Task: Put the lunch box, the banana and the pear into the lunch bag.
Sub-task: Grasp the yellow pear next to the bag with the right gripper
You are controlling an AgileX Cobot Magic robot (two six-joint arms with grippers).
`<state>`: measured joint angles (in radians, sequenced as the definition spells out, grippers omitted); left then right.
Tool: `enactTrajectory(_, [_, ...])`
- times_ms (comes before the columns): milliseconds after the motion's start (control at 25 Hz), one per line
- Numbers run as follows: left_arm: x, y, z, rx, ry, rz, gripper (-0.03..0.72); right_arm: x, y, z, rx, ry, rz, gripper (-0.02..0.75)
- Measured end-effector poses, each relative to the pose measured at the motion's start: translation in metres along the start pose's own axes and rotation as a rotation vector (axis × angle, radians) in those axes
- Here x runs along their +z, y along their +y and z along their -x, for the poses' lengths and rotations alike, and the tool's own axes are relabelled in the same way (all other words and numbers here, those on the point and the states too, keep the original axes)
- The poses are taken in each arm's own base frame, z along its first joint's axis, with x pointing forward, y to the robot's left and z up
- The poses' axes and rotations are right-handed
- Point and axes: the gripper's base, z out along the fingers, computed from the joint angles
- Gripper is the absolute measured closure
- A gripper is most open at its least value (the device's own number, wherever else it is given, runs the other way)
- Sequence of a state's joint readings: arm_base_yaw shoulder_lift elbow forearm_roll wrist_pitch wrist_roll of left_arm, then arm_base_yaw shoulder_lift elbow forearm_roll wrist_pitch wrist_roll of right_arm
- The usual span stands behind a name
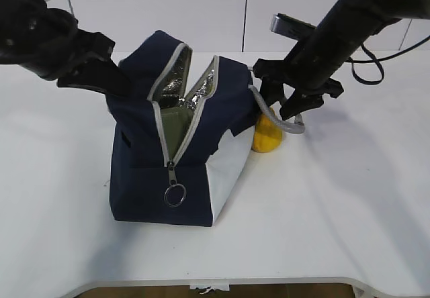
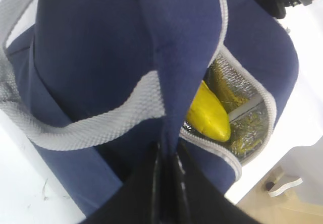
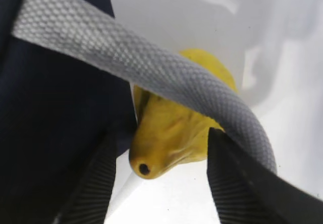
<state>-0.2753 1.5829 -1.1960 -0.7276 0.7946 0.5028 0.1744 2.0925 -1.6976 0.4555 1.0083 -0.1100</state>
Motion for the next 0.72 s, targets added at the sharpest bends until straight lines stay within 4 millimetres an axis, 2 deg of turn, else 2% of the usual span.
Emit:
enactTrajectory(480, [0.0,0.0,0.0,0.0,0.0,0.0,0.691,0.0068,-0.0049,0.0005,-0.011,0.009,-0.026,0.3])
enactTrajectory(560, [0.0,0.0,0.0,0.0,0.0,0.0,0.691,0.0064,-0.005,0.0008,-0.014,0.007,-0.029,0.316])
enactTrajectory(720, [0.0,0.0,0.0,0.0,0.0,0.0,0.691,0.0064,-0.0051,0.001,-0.014,0.005,-0.029,0.393])
